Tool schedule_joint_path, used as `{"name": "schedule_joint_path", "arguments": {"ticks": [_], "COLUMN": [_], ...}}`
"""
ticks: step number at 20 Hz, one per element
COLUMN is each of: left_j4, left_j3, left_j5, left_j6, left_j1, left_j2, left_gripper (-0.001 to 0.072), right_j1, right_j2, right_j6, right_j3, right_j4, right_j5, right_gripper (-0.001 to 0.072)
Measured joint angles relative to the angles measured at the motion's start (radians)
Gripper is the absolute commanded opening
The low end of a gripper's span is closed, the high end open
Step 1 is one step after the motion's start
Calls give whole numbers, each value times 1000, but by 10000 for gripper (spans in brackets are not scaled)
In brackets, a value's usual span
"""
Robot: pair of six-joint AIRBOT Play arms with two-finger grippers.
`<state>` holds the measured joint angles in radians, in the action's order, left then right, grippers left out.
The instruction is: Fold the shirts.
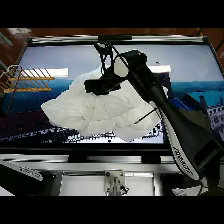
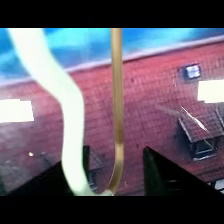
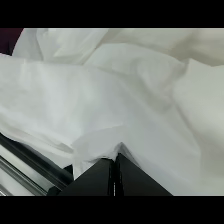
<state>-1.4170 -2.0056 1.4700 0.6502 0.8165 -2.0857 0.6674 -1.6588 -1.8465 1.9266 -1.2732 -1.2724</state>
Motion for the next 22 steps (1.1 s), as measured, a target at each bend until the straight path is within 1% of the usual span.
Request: {"name": "schedule_joint_path", "arguments": {"ticks": [1, 2, 3, 5, 7, 8, 11, 15, 18, 22], "left_j4": [0, -6, -14, -23, -29, -30, -35, -26, -3, 5], "left_j3": [0, 0, 0, 0, 0, 0, -1, -4, -6, -18], "left_j5": [-2, -3, -3, -3, -8, -9, -10, 23, 19, -20], "left_j6": [0, 0, 1, 1, 5, 15, 29, 55, 113, 206], "left_j1": [0, 0, 0, 0, 0, -1, -5, -19, -26, -26], "left_j2": [-2, -5, -7, -10, -13, -15, -16, 5, 52, 159], "left_gripper": [362, 345, 311, 301, 194, 47, 41, 38, 38, 38], "right_j1": [0, 0, 0, 0, 0, 0, 0, 0, 0, 0], "right_j2": [0, 0, 0, 0, 0, 0, 0, 0, 0, 16], "right_j6": [0, 0, 0, 0, 0, 0, 0, 0, 0, -9], "right_j3": [0, 0, 0, 0, 0, 0, 0, 0, 0, 2], "right_j4": [0, 0, 0, 0, 0, -1, -7, -11, -8, 1], "right_j5": [0, 0, 0, 1, 2, 2, 5, 8, 5, -28], "right_gripper": [59, 59, 59, 59, 59, 59, 59, 59, 59, 59]}}
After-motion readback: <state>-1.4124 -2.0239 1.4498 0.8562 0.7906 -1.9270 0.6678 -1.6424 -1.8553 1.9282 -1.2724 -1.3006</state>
